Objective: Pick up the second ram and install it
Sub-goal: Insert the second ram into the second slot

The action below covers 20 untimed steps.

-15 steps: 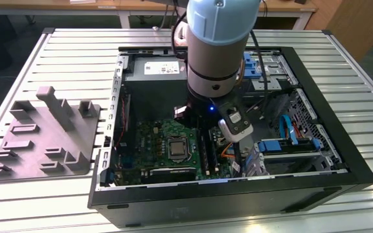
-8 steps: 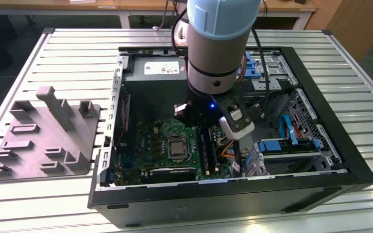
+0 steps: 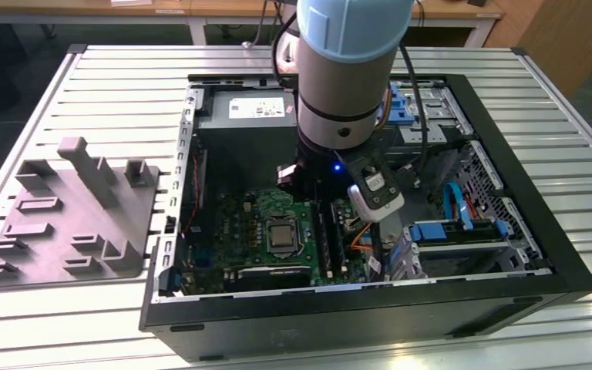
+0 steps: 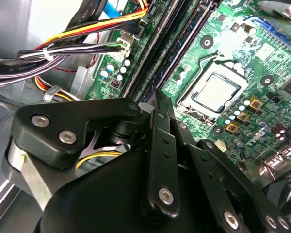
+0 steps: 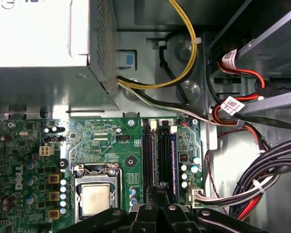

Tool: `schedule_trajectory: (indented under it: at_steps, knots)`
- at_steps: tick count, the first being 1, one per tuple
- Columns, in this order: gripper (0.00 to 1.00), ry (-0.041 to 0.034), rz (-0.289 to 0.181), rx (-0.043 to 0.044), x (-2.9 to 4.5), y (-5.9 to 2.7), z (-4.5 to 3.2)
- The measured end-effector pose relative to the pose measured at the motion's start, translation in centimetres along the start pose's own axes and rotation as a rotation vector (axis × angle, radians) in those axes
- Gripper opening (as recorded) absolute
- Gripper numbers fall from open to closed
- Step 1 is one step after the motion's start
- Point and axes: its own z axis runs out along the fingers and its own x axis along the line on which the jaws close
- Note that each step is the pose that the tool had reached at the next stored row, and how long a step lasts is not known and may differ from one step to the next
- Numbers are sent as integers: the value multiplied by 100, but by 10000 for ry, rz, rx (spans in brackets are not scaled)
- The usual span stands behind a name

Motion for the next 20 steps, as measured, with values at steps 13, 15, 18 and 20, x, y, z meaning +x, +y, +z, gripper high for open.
schedule_trajectory:
  at_steps: [13,15,18,20]
  knots:
    - [10,0,1,-15,-2,17,-6]
    - [10,1,0,-15,-8,26,-6]
    - [10,1,-2,-17,-32,31,-3]
    - [10,1,-4,-16,-42,36,-3]
